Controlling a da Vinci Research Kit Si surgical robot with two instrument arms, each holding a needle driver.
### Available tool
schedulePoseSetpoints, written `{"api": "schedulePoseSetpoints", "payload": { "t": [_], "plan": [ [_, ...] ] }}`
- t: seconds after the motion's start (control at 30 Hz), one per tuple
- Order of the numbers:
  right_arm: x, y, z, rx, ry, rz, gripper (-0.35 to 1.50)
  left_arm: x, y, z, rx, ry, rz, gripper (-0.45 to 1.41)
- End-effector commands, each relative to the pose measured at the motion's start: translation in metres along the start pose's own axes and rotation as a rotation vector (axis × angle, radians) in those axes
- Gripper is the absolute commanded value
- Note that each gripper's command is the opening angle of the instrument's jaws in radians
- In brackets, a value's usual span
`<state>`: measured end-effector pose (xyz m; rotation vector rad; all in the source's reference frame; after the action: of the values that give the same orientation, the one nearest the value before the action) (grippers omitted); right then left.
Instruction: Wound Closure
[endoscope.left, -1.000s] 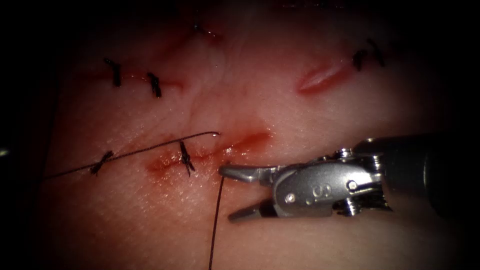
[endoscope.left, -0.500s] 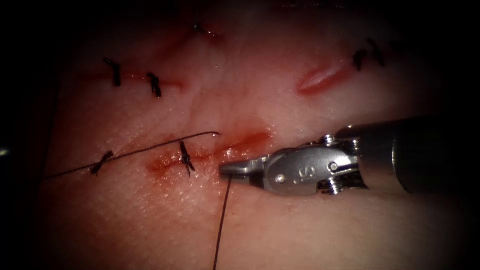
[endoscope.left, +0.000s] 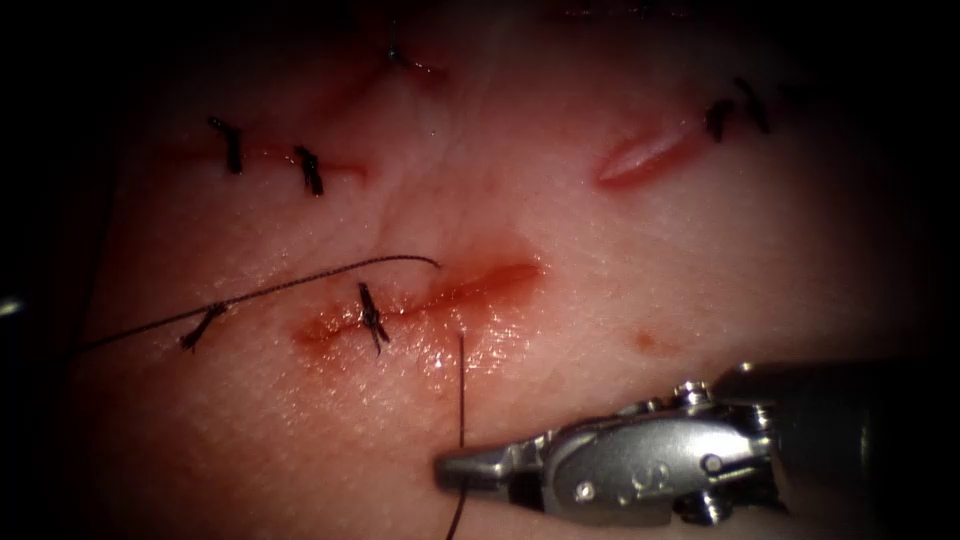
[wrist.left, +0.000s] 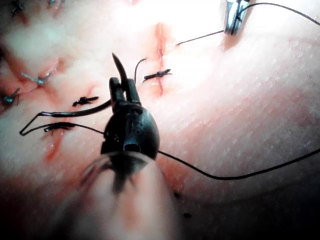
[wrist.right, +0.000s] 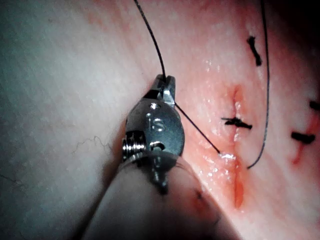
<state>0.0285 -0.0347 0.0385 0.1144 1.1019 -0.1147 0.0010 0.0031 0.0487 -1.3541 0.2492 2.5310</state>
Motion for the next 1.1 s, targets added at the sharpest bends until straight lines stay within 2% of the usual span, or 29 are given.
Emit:
{"api": "schedulePoseSetpoints", "payload": {
  "t": [0.03,0.27,0.4,0.53,0.57,0.6,0.67,0.7,0.8,0.93,1.1],
  "plan": [
    [0.0022,-0.0016,0.0008,0.019,0.014,-0.004,-0.35,-0.0001,0.0000,0.0007,0.000,0.002,0.000,-0.45],
    [0.0093,-0.0055,-0.0004,0.104,0.037,-0.012,-0.35,-0.0001,0.0000,0.0007,0.001,0.001,0.000,-0.45],
    [0.0126,-0.0072,-0.0007,0.169,0.091,-0.020,-0.35,-0.0001,0.0000,0.0007,-0.001,-0.001,0.001,-0.45],
    [0.0146,-0.0070,-0.0008,0.177,0.106,-0.023,-0.35,0.0000,0.0000,0.0007,-0.001,-0.001,0.001,-0.45],
    [0.0147,-0.0063,-0.0008,0.161,0.093,-0.026,-0.27,0.0000,0.0001,0.0006,-0.001,-0.001,0.001,-0.45],
    [0.0145,-0.0051,-0.0010,0.125,0.086,-0.031,0.36,0.0000,0.0001,0.0006,-0.003,0.001,0.001,-0.45],
    [0.0138,-0.0033,-0.0015,0.047,0.083,-0.033,0.84,0.0000,0.0001,0.0006,-0.002,0.001,0.001,-0.45],
    [0.0130,-0.0022,-0.0019,0.010,0.075,-0.038,0.93,0.0001,0.0001,0.0005,-0.003,0.001,0.001,-0.45],
    [0.0105,0.0006,-0.0030,-0.037,0.067,-0.064,0.86,0.0000,0.0000,0.0004,-0.004,0.001,0.001,-0.45],
    [0.0063,0.0043,-0.0037,-0.088,0.057,-0.056,0.99,-0.0001,-0.0001,0.0004,-0.005,0.002,0.001,-0.45],
    [0.0012,0.0072,-0.0034,-0.129,0.029,-0.057,1.03,-0.0001,-0.0001,0.0004,-0.004,0.002,0.001,-0.45]
  ]
}}
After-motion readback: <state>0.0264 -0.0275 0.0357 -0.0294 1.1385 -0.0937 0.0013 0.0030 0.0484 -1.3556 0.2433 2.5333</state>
